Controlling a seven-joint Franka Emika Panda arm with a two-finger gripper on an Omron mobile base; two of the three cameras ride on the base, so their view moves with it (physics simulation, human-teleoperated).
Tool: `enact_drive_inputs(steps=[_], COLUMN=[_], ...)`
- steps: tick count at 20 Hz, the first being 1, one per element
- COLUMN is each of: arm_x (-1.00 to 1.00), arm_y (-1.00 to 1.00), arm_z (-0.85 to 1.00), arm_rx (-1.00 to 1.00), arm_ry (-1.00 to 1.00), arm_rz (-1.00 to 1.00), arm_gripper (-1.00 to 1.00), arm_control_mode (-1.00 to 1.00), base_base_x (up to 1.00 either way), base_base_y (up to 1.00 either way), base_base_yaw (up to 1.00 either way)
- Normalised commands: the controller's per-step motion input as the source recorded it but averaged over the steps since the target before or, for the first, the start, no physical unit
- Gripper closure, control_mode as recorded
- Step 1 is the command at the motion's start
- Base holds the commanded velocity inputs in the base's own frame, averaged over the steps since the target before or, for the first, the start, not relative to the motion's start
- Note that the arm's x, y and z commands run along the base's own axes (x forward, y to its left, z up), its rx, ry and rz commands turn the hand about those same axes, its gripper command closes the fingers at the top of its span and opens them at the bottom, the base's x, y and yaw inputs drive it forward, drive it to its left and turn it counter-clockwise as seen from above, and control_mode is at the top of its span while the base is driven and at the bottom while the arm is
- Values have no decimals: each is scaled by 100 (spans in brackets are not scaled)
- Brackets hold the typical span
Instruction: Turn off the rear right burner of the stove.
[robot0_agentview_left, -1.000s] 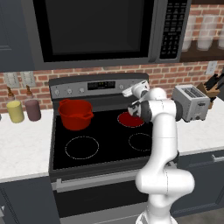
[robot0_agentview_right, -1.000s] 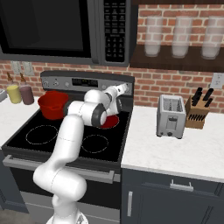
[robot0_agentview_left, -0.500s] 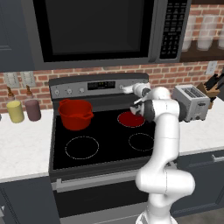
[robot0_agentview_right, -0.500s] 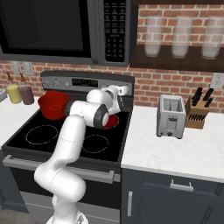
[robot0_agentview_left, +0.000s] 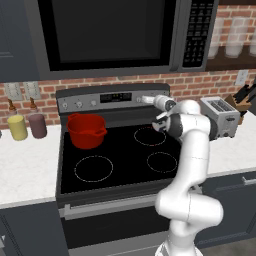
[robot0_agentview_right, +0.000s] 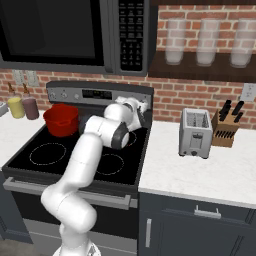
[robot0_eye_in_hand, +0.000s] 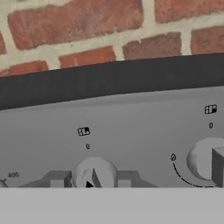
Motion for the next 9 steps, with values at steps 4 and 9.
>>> enact_drive_inputs(steps=[4, 9], arm_x=[20, 22], arm_y=[-14, -4], arm_z=[0, 0], arm_rx=[33, 23], arm_ry=[0, 0], arm_rz=[-16, -16], arm_gripper=[100, 100], arm_control_mode=[-100, -100], base_base_x=[0, 0], base_base_y=[0, 0], base_base_yaw=[0, 0])
